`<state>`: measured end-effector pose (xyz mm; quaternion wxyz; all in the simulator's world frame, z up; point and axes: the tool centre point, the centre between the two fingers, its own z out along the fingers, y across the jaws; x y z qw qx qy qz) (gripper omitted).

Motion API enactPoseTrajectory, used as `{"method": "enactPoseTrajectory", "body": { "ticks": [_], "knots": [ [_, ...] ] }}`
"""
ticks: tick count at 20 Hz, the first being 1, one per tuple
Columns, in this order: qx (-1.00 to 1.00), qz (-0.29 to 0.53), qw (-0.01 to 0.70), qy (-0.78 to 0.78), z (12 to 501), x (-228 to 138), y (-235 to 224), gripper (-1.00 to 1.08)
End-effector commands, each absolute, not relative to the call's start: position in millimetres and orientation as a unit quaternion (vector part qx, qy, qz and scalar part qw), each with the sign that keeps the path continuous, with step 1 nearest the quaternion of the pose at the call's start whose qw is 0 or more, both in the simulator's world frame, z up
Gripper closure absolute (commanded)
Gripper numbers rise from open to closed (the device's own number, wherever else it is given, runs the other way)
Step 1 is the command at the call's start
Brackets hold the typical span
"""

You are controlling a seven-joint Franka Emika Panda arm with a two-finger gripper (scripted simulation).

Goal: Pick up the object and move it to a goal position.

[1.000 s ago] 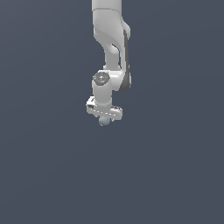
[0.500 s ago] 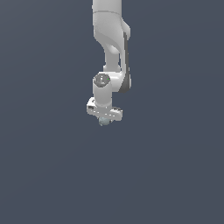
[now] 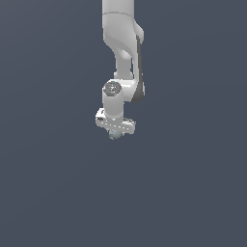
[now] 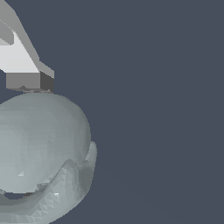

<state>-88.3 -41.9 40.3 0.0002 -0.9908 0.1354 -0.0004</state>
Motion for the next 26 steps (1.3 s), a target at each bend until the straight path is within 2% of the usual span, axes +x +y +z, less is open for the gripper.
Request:
{"method": "enactPoseTrajectory", "body": {
  "ticks": [1, 10, 26],
  "knots": [
    [-0.991, -0.001, 0.0, 0.135, 41, -84, -41, 1.08],
    [-0.991, -0.001, 0.0, 0.135, 47, -48, -33, 1.08],
    [-0.991, 0.0, 0.0, 0.136, 63, 51, -13, 1.08]
  ]
}}
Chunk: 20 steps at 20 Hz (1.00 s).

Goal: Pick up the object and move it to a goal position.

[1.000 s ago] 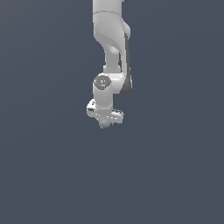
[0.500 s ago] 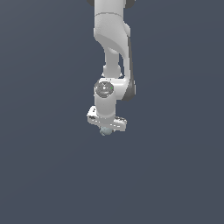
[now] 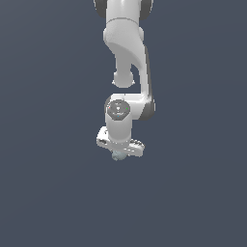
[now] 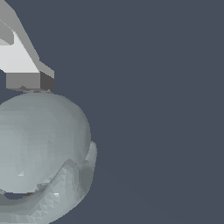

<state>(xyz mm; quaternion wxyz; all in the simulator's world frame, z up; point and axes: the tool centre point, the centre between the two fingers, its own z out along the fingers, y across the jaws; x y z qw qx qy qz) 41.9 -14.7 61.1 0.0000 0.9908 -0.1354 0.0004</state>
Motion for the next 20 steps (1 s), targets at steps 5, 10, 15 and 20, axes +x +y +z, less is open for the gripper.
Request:
{"method": "enactPoseTrajectory", "body": {
  "ticks": [5, 10, 15, 20],
  "knots": [
    [0.991, 0.0, 0.0, -0.136, 67, 77, -8, 1.08],
    [0.991, 0.0, 0.0, -0.136, 70, 100, -4, 1.08],
    [0.991, 0.0, 0.0, -0.136, 72, 115, -1, 1.08],
    [0.991, 0.0, 0.0, -0.136, 73, 124, 1, 1.08]
  ]
}}
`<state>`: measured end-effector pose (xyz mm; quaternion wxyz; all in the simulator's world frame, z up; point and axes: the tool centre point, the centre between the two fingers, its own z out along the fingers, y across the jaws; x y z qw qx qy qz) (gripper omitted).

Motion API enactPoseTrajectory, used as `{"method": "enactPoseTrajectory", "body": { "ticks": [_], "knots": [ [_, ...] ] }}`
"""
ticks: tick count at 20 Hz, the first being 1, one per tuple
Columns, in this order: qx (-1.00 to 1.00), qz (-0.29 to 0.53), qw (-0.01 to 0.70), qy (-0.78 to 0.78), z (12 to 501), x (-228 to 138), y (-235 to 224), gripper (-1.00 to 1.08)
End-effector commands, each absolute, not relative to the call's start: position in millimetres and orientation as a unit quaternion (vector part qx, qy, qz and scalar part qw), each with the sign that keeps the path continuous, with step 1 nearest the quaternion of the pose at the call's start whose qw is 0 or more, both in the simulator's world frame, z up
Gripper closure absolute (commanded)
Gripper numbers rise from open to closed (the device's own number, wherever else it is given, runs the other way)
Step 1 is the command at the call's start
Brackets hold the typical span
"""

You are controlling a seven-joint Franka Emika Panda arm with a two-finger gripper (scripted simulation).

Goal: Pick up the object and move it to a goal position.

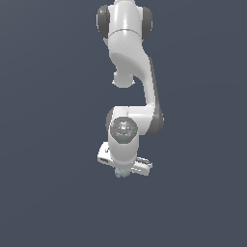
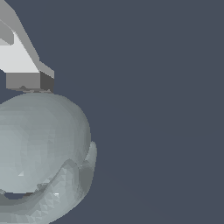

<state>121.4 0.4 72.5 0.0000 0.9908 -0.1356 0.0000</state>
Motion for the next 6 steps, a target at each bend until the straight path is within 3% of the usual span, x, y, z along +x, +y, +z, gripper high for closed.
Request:
{"method": "enactPoseTrajectory", "body": {
  "ticks": [1, 6],
  "knots": [
    [0.991, 0.0, 0.0, -0.136, 73.1, 125.2, 1.0, 1.08],
    [0.991, 0.0, 0.0, -0.136, 73.5, 127.6, 1.4, 1.08]
  ]
}}
